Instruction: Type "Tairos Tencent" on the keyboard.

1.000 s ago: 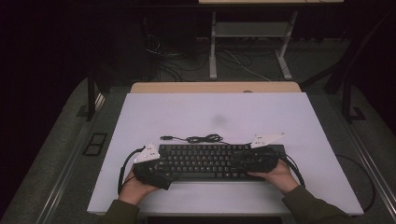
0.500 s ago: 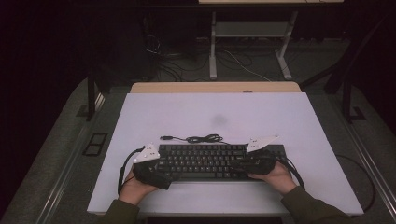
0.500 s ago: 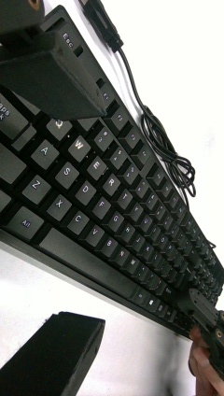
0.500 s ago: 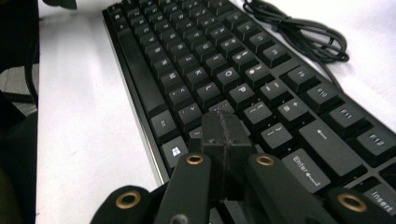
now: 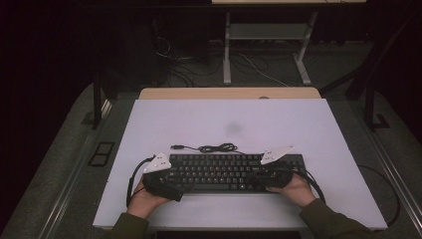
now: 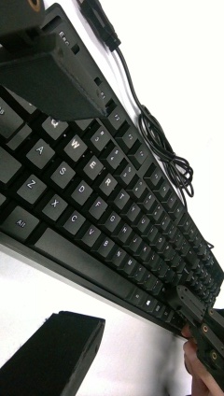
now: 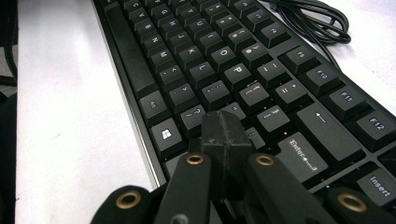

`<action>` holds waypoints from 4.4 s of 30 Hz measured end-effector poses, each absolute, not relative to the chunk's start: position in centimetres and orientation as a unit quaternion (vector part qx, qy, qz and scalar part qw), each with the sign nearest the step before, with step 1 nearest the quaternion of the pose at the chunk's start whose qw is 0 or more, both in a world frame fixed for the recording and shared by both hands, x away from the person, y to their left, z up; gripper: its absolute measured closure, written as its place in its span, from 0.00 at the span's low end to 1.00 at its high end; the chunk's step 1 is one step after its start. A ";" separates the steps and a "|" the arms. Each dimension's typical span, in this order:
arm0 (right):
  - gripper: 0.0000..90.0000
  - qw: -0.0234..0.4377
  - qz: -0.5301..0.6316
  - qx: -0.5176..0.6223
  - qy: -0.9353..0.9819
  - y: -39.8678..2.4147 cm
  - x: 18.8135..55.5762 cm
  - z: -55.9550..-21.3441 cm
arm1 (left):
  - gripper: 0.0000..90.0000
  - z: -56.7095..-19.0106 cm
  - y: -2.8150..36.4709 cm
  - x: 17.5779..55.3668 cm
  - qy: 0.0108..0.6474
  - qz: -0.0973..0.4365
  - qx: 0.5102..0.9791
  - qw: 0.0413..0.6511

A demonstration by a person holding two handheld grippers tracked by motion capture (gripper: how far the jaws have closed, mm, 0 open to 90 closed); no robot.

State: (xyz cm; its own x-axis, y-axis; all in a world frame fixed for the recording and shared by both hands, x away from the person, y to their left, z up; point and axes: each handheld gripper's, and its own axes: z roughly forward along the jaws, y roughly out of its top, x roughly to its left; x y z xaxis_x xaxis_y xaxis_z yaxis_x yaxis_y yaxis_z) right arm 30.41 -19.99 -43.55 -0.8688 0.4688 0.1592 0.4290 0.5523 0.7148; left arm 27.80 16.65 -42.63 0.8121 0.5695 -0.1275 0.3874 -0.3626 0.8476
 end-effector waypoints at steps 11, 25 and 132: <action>1.00 0.025 0.394 0.255 0.883 -20.0 30.4 -43.7 | 0.11 -42.4 16.3 28.1 0.300 0.103 0.817 0.481; 1.00 0.021 0.394 0.258 0.882 -20.0 30.5 -43.7 | 0.33 -41.8 14.9 29.1 0.296 0.116 0.822 0.473; 0.99 0.018 0.425 0.270 0.864 -20.9 30.7 -43.1 | 0.23 -42.1 13.6 30.6 0.293 0.081 0.838 0.454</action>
